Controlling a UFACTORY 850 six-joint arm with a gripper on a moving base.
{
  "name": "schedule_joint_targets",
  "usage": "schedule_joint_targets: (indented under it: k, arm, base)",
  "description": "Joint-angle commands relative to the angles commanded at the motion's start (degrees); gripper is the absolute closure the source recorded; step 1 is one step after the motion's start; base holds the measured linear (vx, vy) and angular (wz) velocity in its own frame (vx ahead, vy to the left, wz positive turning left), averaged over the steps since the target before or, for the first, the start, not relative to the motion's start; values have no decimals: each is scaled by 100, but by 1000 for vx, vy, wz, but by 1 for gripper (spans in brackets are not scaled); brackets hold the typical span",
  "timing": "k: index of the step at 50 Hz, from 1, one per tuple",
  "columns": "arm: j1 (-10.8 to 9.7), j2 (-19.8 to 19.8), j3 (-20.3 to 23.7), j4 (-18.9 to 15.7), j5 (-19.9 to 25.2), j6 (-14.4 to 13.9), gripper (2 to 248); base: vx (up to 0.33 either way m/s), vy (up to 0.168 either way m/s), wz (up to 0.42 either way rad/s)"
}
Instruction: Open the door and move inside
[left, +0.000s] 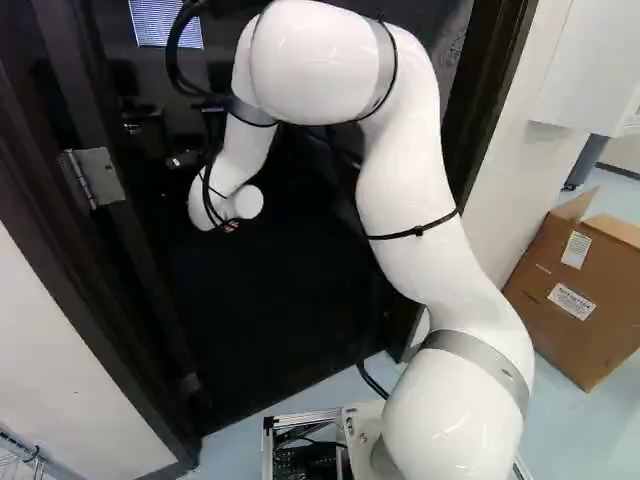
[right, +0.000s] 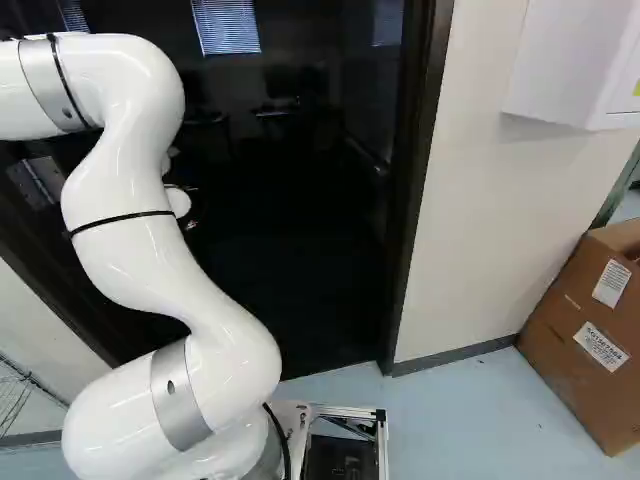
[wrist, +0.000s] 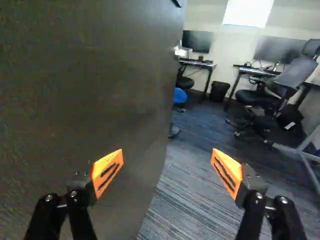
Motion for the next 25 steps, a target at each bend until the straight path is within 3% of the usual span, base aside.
schedule_joint_targets:
  k: [25]
  arm:
    - [-353,257,342,0,0,0,3]
  base:
    - [0,0,0]
